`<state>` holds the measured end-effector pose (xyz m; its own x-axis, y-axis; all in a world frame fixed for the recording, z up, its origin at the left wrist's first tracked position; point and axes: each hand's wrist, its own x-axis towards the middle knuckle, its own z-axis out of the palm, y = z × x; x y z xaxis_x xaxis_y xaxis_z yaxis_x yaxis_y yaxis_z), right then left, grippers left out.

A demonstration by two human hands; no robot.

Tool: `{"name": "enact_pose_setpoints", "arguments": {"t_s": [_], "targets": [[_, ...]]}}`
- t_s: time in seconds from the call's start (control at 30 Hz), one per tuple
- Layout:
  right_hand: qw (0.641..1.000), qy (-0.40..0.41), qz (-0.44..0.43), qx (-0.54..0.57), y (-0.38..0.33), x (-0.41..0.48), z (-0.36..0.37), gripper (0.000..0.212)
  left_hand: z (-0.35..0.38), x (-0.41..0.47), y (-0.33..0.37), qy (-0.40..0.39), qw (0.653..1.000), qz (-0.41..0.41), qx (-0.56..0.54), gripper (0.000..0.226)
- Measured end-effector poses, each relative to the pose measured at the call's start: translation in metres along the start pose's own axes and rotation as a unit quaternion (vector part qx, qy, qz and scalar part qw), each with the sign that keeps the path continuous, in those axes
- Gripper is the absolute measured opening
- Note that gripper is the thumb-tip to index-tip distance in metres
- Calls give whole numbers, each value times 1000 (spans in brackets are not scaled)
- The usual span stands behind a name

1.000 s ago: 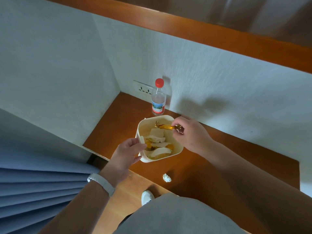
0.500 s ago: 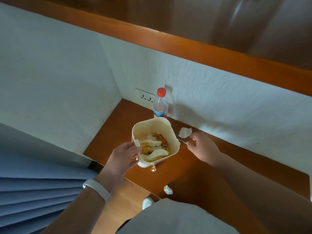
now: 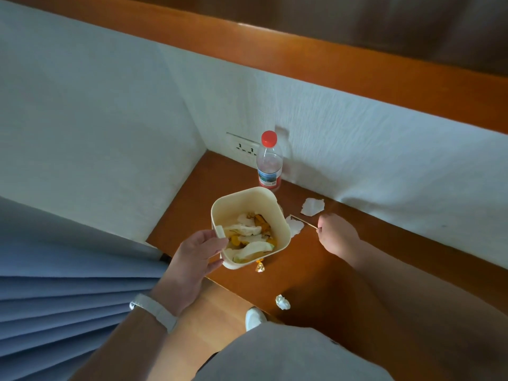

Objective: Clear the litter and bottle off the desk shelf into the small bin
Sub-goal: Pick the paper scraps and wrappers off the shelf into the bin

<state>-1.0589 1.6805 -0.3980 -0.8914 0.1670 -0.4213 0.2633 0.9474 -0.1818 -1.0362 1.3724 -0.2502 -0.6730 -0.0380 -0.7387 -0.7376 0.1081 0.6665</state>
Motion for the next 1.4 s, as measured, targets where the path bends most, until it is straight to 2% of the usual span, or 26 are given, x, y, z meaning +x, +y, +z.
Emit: {"name": "enact_pose_setpoints", "arguments": {"t_s": [0.33, 0.5, 0.67, 0.83, 0.97, 1.03, 1.2, 1.4], "targets": [[999, -30, -22, 8, 1, -16, -7, 19, 0, -3, -5, -6, 1000, 15, -13, 14], [997, -8, -36, 67, -6, -38, -25, 32, 1, -7, -7, -14, 999, 30, -17, 15], [987, 56, -38, 147, -22, -65, -52, 19, -1, -13, -11, -26, 999, 43, -19, 16], [951, 138, -72, 266, -50, -101, -96, 4, -9, -16, -18, -35, 998, 45, -13, 21], [907, 218, -114, 342, -75, -129, -122, 10, -18, -19, -23, -36, 998, 48, -14, 23], [890, 232, -139, 367, -88, -140, -128, 8, -21, -20, -24, -33, 998, 48, -17, 22], [921, 151, -170, 315, -104, -147, -110, 6, -26, -23, -26, -24, 998, 50, -25, 21], [947, 128, -172, 239, -106, -140, -83, 8, -35, -25, -31, 0, 997, 56, -47, 18]]}}
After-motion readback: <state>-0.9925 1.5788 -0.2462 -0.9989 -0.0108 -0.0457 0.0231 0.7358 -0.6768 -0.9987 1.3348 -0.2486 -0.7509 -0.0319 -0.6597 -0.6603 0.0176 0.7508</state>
